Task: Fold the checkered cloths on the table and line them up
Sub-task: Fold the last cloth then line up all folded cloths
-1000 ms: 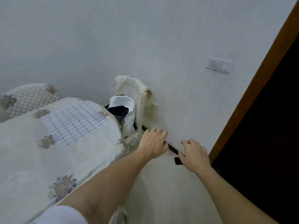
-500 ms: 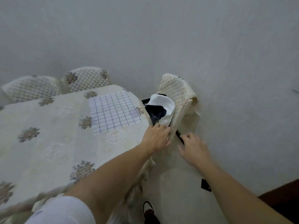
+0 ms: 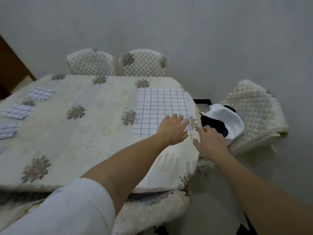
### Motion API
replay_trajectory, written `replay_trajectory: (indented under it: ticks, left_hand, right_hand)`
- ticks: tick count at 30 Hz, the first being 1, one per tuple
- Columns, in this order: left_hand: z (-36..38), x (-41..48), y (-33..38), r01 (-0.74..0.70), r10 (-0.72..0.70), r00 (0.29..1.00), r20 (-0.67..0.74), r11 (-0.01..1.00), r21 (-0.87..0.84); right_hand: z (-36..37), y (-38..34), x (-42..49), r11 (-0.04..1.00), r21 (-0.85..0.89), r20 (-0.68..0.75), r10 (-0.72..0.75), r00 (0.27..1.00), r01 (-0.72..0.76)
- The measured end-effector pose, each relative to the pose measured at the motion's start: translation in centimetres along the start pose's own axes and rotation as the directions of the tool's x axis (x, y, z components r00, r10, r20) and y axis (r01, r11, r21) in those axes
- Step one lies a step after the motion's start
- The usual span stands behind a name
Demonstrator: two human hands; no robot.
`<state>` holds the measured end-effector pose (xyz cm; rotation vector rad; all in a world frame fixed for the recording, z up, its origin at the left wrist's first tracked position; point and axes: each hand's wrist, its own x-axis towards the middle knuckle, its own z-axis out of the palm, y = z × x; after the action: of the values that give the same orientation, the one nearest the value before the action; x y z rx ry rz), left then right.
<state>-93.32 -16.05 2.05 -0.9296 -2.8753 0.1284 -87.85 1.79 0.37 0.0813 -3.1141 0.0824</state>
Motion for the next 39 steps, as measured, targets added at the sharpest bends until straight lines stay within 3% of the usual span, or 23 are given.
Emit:
replay_trajectory:
  ticks: [14,20,32,39]
  left_hand:
    - [7.8,-3.1,-11.7,0.335,-0.332,0.924,0.19,0.942,0.019]
    - [13.2,-3.6,-13.4,0.384,-0.372,0.898,0.234,0.923,-0.004]
    - [20.1,-3.0,-15.3,0.146,-0.125,0.984,0.127,0.974,-0.174]
    - [20.9,-2.8,-15.7,0.068,-0.059,0.996,0.064,0.987,-0.143]
  right_hand:
    - [6.8,-5.6,12.3,0.96,0.044,0.185,-0.28,0.942,0.277]
    - [11.5,-3.8,15.3,0.935,0.094,0.222,-0.355,0.908,0.342]
    - [17.6,0.3,15.9,0.878,0.017,0.263,-0.466,0.845,0.479]
    - [18.2,0.1,15.8,0.849,-0.054,0.21,-0.504,0.838,0.525]
